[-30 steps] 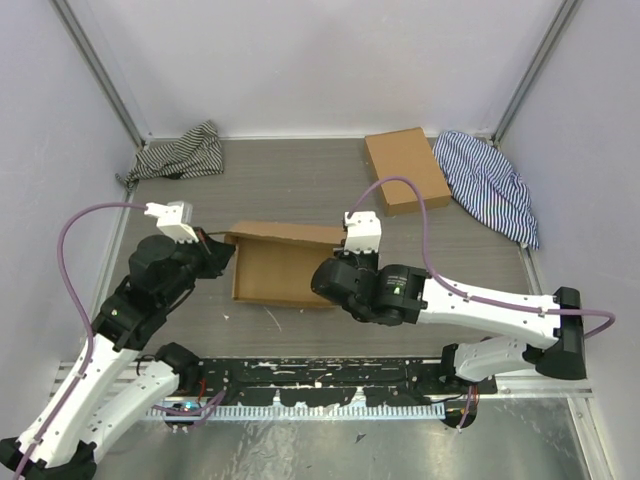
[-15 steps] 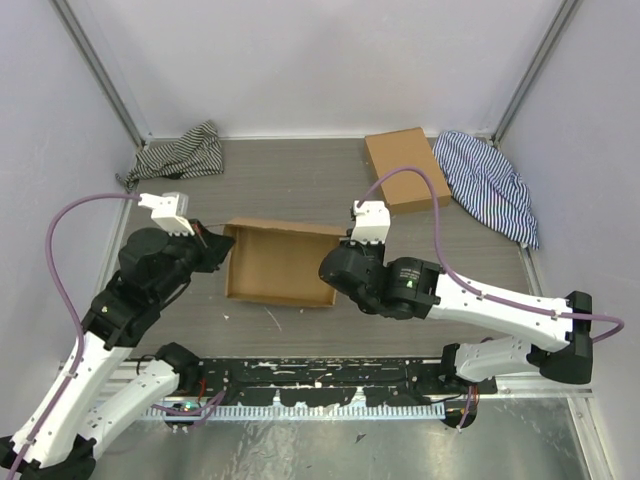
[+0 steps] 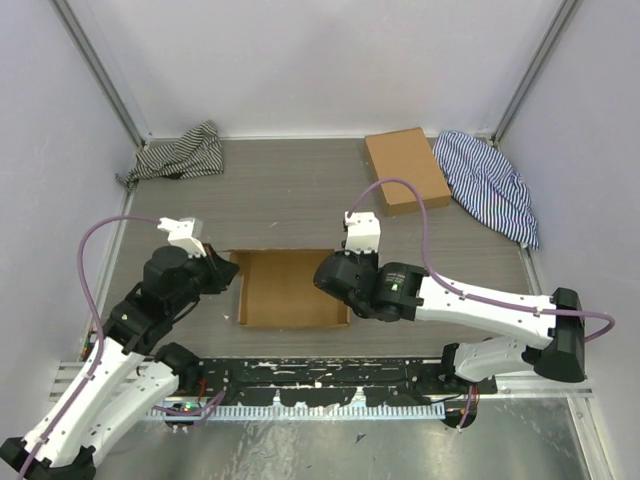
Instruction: Fold the paper box
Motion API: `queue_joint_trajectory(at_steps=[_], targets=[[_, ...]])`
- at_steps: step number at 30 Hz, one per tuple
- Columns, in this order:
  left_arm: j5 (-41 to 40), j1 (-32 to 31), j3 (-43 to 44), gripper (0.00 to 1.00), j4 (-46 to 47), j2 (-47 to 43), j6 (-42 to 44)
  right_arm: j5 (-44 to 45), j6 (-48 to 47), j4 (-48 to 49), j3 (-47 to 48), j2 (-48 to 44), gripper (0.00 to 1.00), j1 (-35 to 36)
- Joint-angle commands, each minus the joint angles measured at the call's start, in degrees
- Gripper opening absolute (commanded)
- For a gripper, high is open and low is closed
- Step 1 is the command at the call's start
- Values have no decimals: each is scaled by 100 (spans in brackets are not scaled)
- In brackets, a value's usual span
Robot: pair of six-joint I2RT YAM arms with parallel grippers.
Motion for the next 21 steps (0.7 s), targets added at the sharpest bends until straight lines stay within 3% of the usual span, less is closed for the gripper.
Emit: queue_joint_trajectory(at_steps=[1, 5, 10, 14, 21], targets=[[-23, -6, -304, 14, 88, -263, -246, -197, 377, 154, -250, 36, 12, -13], [51, -6, -451, 24, 19, -332, -355, -555, 630, 139, -572, 95, 15, -14], [260, -2, -532, 31, -229, -484, -421, -1066, 726, 159, -832, 33, 30, -13], [597, -6, -527, 36, -374, -647, -681, -1831, 275, 235, -887, -153, 51, -12], [1252, -7, -363, 37, -586, -894, -1126, -3276, -827, 147, -669, -516, 61, -3]])
